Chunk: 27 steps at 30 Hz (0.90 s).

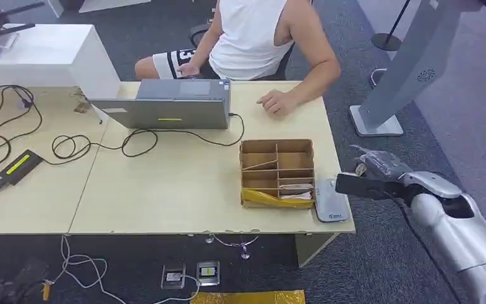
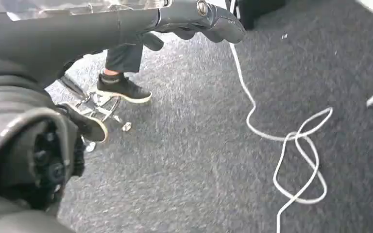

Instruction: Pass the card to the sensor for recognition and then transmit it.

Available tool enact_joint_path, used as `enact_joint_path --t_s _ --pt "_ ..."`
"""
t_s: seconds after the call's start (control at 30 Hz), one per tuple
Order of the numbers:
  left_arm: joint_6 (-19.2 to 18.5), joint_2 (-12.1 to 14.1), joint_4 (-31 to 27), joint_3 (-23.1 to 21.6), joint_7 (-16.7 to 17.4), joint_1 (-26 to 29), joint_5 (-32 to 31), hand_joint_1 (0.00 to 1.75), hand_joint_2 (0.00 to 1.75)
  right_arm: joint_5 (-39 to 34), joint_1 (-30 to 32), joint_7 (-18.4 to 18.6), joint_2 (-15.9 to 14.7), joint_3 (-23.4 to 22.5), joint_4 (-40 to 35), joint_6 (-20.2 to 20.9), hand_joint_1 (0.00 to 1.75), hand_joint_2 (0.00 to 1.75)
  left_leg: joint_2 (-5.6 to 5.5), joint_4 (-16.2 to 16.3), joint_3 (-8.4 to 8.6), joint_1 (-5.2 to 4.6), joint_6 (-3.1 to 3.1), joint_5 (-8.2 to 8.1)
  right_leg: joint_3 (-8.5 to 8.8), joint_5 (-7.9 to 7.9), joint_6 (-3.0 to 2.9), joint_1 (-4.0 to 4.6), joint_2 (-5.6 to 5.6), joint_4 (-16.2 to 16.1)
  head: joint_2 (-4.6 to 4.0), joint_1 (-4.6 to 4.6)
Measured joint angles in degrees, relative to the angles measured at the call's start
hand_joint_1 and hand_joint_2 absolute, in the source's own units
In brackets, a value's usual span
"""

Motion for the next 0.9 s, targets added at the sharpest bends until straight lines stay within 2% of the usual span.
enact_joint_path --t_s 0.13,0.27,0.37,0.43,0.57,0.7,0.9 --pt "-0.04 -1.77 1.36 -0.09 0.0 0.0 -1.66 0.0 0.0 -1.44 -7.93 -3.1 0.79 -0.39 1.9 -5.71 1.75 1.75 0.0 0.0 -0.04 -0.06 0.01 0.01 -0.05 0.01 0.01 -0.05 0.02 0.01 0.0 -0.02" --pt "0.02 -4.39 2.16 -0.2 0.0 -0.05 -2.88 0.0 0.0 -3.04 -17.85 -5.49 2.41 -0.81 6.19 -13.6 1.75 1.75 -0.03 0.01 -0.06 -0.06 0.04 0.03 -0.07 0.01 0.01 -0.05 -0.04 0.02 0.0 0.02" --pt "-0.02 -6.19 2.56 -0.26 -0.02 -0.55 -4.37 0.0 0.0 -4.99 -24.62 -7.54 4.11 -1.49 10.34 -21.27 1.75 1.75 -0.06 0.02 -0.1 -0.07 0.04 0.03 -0.08 0.01 0.01 -0.06 -0.07 0.02 0.0 0.0" --pt "-0.15 -7.56 2.84 -0.48 0.0 -1.12 -5.42 0.0 0.0 -6.25 -29.38 -8.87 5.7 -1.88 14.11 -24.6 1.75 1.75 -0.06 0.01 -0.12 -0.06 0.04 0.03 -0.09 0.01 0.01 -0.06 -0.06 0.03 0.0 0.0" --pt "-1.27 -9.31 3.1 -0.72 0.72 -2.81 -6.84 0.0 0.0 -5.99 -34.78 -9.64 8.81 -1.57 19.79 -24.96 1.75 1.75 -0.06 0.01 -0.11 -0.04 0.04 0.03 -0.08 0.01 0.01 -0.03 -0.04 0.03 0.0 0.0" --pt "-2.51 -10.73 3.28 -1.38 1.68 -4.23 -8.04 0.0 0.0 -3.8 -38.4 -8.89 12.46 -1.07 26.28 -24.96 1.75 1.75 -0.06 0.02 -0.11 -0.02 0.04 0.03 -0.08 0.01 0.01 -0.01 -0.05 0.03 0.0 0.0" --pt "-3.21 -12.06 3.52 -2.51 2.86 -5.26 -8.94 0.0 0.0 1.44 -39.27 -6.23 16.46 0.85 33.44 -24.63 1.75 1.75 -0.06 0.03 -0.08 0.02 0.04 0.03 -0.08 0.01 0.0 0.03 -0.05 0.04 0.0 0.02"
